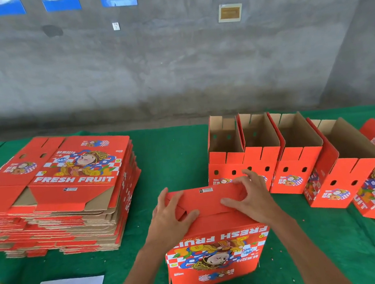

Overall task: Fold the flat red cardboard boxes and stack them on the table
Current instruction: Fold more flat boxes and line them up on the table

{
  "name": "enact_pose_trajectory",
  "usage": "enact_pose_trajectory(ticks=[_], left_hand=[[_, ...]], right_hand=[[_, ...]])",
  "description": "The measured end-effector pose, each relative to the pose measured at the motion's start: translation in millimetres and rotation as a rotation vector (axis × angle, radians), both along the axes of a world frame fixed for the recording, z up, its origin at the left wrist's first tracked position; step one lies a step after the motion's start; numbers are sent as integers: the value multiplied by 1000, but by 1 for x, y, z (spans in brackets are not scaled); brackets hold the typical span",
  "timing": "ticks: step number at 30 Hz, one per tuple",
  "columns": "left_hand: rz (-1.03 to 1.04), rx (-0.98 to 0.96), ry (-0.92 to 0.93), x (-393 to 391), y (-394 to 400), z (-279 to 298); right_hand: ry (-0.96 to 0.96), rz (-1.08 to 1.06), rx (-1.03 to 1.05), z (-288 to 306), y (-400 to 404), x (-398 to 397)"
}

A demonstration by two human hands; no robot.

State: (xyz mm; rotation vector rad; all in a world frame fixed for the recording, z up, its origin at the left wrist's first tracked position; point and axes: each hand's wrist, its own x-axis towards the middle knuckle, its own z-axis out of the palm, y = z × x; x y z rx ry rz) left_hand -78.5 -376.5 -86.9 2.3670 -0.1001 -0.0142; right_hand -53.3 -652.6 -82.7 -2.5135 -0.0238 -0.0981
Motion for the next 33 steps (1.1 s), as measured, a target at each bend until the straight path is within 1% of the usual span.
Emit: enact_pose_trajectory(ticks=[2,5,7,8,10,12,13,15,16,18,20,25,28,31,33], left_hand=[[37,135,59,5,-2,1],[108,344,76,11,-17,5],[129,377,41,13,-23,7],[147,352,28,14,-22,8],[172,309,34,14,-18,7],[180,302,31,13,-11,5],[189,291,30,12,-6,4],[214,248,30,12,7,3],[227,223,29,13,14,2],[247,175,24,12,31,-1],[269,123,12,9,45,-4],[368,3,-67,-10,76,-10],[418,-97,-136,-25,93,-15],[510,-176,-279,-39,96,-23],[597,-247,-341,-45,92,-31]], right_hand=[[94,-44,-79,2,5,0],[176,-110,-152,3,10,-4],[198,-132,-187,4,9,-5],[220,-142,-129,7,8,-4],[321,-204,125,12,1,-2],[512,-311,406,12,-11,-1],[620,-345,488,11,-17,-2],[808,-354,539,4,-21,-6],[883,-345,520,0,-19,-7],[965,-326,437,-3,-9,-7],[982,-304,369,3,4,-2],[964,-165,347,23,41,10],[866,-109,217,33,57,26],[802,-48,267,41,65,37],[776,27,357,49,69,37]])
